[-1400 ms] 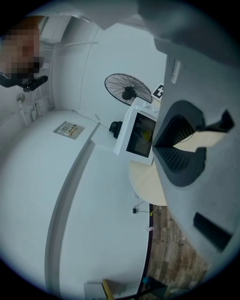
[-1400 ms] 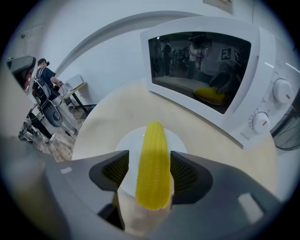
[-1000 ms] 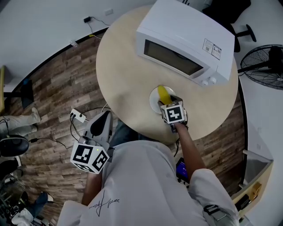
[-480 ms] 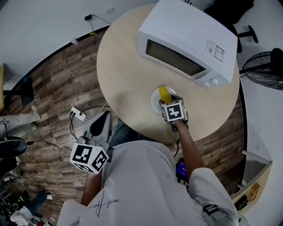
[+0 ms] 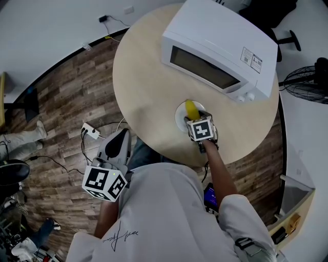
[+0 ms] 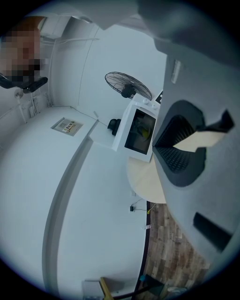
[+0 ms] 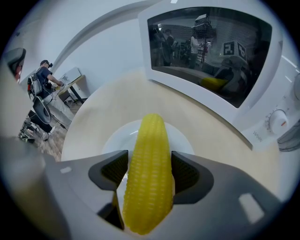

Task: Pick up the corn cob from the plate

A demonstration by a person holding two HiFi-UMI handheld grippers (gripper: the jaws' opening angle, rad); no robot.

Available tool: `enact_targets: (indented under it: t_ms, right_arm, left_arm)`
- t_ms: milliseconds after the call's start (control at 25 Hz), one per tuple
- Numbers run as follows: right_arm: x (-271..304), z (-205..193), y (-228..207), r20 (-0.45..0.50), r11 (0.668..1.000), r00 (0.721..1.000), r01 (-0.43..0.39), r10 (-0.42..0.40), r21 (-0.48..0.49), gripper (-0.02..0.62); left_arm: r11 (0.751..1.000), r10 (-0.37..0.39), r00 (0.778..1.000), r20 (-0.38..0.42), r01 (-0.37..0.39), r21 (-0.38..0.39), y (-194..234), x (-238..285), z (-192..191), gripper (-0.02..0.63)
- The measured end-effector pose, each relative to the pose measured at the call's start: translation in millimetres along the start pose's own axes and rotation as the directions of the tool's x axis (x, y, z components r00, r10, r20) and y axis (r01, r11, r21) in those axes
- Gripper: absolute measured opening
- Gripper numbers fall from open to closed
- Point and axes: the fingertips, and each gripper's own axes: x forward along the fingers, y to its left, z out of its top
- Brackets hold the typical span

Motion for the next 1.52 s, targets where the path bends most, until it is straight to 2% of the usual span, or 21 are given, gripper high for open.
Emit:
enact_targets:
  t_ms: [320, 480, 760, 1520]
  right_arm:
    - [-0.4, 1.3, -0.1, 0.001, 1.0, 1.0, 0.004, -0.004, 0.005, 0.299]
    - [-2.2, 1.2, -0.6, 0.003, 1.0, 1.0, 0.01, -0.011, 0.015, 0.276]
    - [-5.0, 0.6, -0.5, -0.01, 1.0, 1.0, 0.021, -0.021, 0.018, 0.275]
    - [-14.8, -4.4, 1.0, -0.001, 1.0, 1.0, 0.019, -0.019, 0.023, 0.272]
  left_arm:
    - [1.0, -0.015, 1.0, -0.002, 0.015, 0.001, -7.0, 2.7, -3.1, -0.009]
    - [1.0, -0.023, 1.0, -0.004, 0.023, 0.004, -12.0, 1.1, -6.5, -0.009]
    - [1.0, -0.026, 1.0, 0.014, 0.026, -0.013, -13.3, -6.5, -4.6, -0.009]
    - [0.998, -0.057, 0.998, 0.012, 0.057, 0.001, -20.9, -9.1, -7.9, -0.009]
